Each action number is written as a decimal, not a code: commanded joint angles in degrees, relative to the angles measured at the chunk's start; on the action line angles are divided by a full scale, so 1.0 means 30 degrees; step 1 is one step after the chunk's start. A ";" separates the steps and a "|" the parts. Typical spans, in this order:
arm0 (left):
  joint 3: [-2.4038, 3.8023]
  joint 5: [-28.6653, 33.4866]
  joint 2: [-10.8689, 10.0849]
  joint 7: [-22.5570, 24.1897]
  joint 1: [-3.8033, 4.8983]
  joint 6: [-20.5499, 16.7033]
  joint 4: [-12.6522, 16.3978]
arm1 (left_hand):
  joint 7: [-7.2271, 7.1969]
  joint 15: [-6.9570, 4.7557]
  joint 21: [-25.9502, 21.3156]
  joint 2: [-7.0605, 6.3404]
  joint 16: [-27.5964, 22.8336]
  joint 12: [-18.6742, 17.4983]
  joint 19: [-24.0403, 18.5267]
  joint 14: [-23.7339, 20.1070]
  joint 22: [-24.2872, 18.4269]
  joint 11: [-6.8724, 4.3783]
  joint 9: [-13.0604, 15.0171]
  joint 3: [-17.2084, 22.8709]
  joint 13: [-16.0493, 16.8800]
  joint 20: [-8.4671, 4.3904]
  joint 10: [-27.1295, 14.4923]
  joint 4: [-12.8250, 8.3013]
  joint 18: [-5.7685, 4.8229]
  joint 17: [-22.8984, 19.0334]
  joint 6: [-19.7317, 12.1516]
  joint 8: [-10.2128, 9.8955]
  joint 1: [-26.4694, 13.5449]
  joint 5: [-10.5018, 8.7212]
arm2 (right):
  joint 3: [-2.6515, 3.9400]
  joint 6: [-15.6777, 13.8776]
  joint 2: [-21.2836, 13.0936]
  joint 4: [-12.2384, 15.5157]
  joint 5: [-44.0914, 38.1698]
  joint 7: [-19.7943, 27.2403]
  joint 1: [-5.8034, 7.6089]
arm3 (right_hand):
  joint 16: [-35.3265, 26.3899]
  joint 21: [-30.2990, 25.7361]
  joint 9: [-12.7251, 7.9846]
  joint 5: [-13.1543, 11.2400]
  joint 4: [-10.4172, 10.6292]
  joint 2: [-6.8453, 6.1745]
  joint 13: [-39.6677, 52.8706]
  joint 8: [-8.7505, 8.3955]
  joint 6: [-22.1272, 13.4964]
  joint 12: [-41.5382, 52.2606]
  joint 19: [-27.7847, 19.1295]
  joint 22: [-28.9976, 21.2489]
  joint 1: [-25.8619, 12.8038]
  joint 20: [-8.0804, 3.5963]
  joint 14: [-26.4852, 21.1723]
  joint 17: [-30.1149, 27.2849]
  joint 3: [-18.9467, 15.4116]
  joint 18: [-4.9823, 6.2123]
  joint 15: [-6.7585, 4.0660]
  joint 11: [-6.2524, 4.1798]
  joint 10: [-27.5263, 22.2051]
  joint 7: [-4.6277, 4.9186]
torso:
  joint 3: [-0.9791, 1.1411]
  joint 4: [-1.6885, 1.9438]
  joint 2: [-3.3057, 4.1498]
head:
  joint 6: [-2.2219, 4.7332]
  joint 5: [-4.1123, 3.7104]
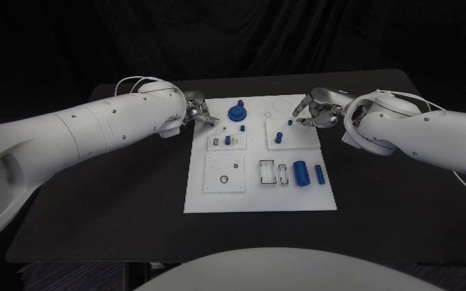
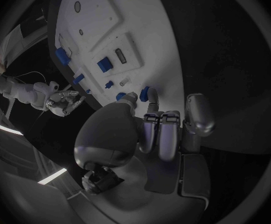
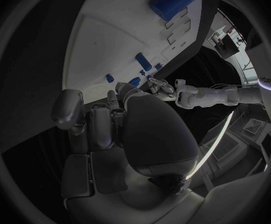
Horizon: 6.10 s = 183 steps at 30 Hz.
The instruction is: Assemble the parts on the task board
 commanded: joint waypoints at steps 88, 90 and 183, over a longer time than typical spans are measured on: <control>0.0015 0.2231 -0.4645 0.2060 -0.1544 -0.6761 0.7011 | -0.0608 -0.0331 0.0778 -0.2452 0.0049 0.0049 0.0670 0.2017 0.2184 -0.0458 0.1796 0.8050 0.5024 -0.0372 0.2019 -0.2643 -0.0471 0.5030 0.2111 0.0345 -0.0559 0.2582 | 0.0008 0.0146 -0.0409 0.0048 0.0491 -0.0457 -0.0051 | -0.0363 -0.0722 -0.0075 0.0200 -0.0175 0.0089 0.0774 -0.0210 -0.0112 -0.0244 -0.0211 0.2257 0.0106 0.0065 0.0454 -0.0315 0.0261 0.0219 0.0123 -0.0067 -0.0396 -0.0014 | 0.0003 0.0009 -0.0014 | -0.0004 0.0069; 0.0014 0.2169 -0.4676 0.2092 -0.1667 -0.7011 0.7103 | -0.0613 -0.0337 0.0811 -0.2454 0.0049 0.0049 0.0699 0.2017 0.2213 -0.0463 0.1802 0.8061 0.5024 -0.0375 0.2019 -0.2640 -0.0479 0.5030 0.2122 0.0347 -0.0574 0.2582 | 0.0007 0.0126 -0.0429 0.0050 0.0492 -0.0455 -0.0051 | -0.0363 -0.0722 -0.0075 0.0200 -0.0175 0.0089 0.0774 -0.0210 -0.0112 -0.0244 -0.0211 0.2257 0.0106 0.0065 0.0454 -0.0315 0.0261 0.0219 0.0123 -0.0067 -0.0396 -0.0014 | 0.0003 0.0009 -0.0014 | -0.0004 0.0076; 0.0014 0.2047 -0.4483 0.1131 -0.2702 -0.5707 0.6790 | -0.0085 0.0051 0.0268 -0.2307 0.0049 0.0049 0.0557 0.2017 0.2459 0.0016 0.1322 0.3857 0.5024 -0.0004 0.2019 0.0758 -0.0404 0.5030 0.1635 -0.1113 -0.3988 -0.2909 | 0.0007 0.0807 -0.0224 -0.0179 0.0496 -0.0752 -0.0215 | -0.0388 -0.0863 -0.0098 0.0261 -0.0148 0.0111 0.0695 -0.0228 -0.0188 -0.0296 -0.0242 0.2232 0.0005 0.0053 0.0437 -0.0349 0.0333 0.0232 0.0129 -0.0039 -0.0459 0.0011 | -0.0003 0.0001 -0.0003 | -0.0004 0.0162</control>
